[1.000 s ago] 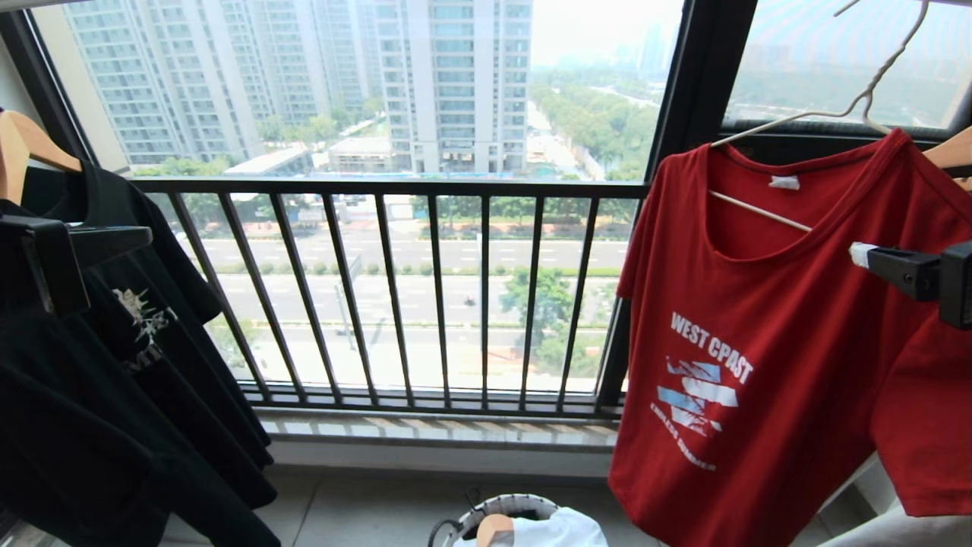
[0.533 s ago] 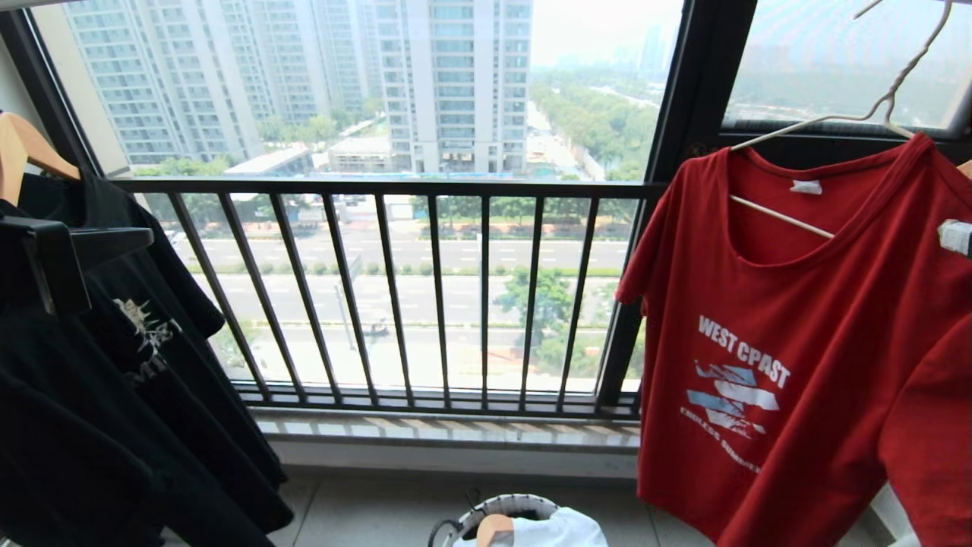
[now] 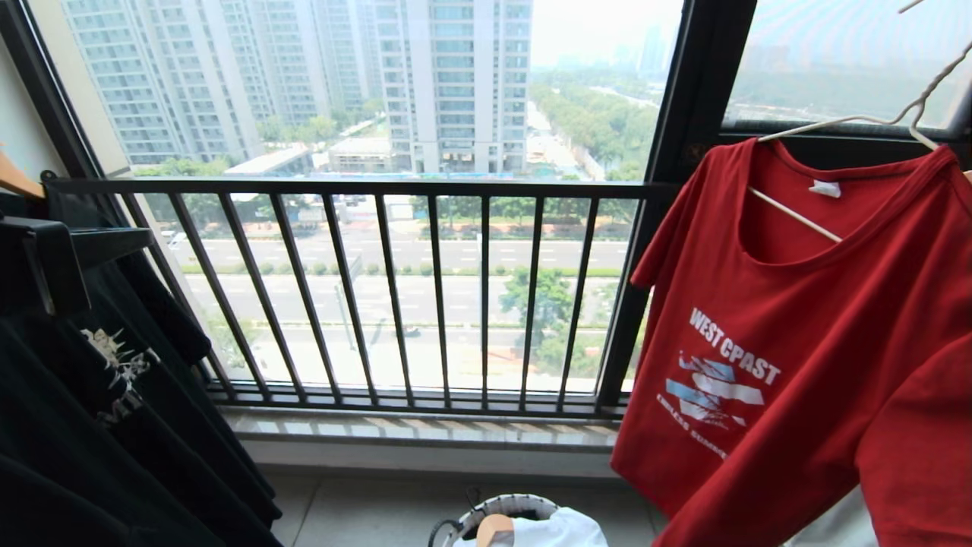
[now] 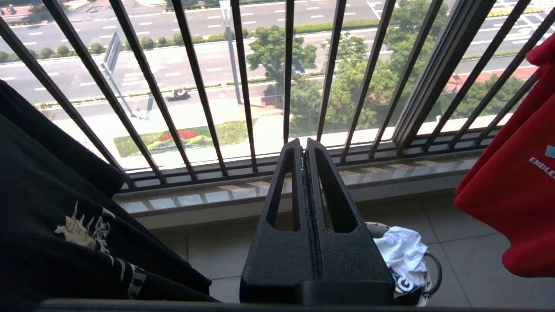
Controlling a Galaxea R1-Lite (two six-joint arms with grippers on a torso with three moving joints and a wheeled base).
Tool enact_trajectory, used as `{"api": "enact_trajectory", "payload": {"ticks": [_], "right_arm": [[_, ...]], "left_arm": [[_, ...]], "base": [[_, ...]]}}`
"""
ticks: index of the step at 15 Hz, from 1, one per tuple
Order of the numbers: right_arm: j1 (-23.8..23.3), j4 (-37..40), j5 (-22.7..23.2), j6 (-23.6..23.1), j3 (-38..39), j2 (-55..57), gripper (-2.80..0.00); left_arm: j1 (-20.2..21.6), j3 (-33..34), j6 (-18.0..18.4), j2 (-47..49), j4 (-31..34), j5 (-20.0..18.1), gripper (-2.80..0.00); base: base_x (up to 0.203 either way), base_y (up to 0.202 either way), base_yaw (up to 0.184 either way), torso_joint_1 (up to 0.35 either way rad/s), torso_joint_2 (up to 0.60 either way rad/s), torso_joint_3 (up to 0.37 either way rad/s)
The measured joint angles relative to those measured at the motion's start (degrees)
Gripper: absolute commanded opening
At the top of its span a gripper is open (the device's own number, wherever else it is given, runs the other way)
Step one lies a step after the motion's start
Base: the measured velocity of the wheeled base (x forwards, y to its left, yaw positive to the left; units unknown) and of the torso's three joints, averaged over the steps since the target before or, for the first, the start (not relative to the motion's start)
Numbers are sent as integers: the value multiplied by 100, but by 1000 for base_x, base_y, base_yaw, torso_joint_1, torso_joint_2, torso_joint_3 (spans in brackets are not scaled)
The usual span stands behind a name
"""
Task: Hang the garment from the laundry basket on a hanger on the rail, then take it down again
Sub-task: Take the clothes off the clothes rack
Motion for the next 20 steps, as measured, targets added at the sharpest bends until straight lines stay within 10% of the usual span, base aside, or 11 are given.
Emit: {"api": "enact_trajectory", "payload": {"ticks": [7, 20], "right_arm": [[-44, 1206, -734, 317, -102, -425, -280], [-36, 2118, -305, 615, 125, -1347, -280]], "left_arm": [[0, -2, 0, 17, 0, -2, -280], [-8, 6, 10, -4, 0, -11, -280]], "base": [[0, 0, 0, 0, 0, 0], [0, 0, 0, 0, 0, 0]]}}
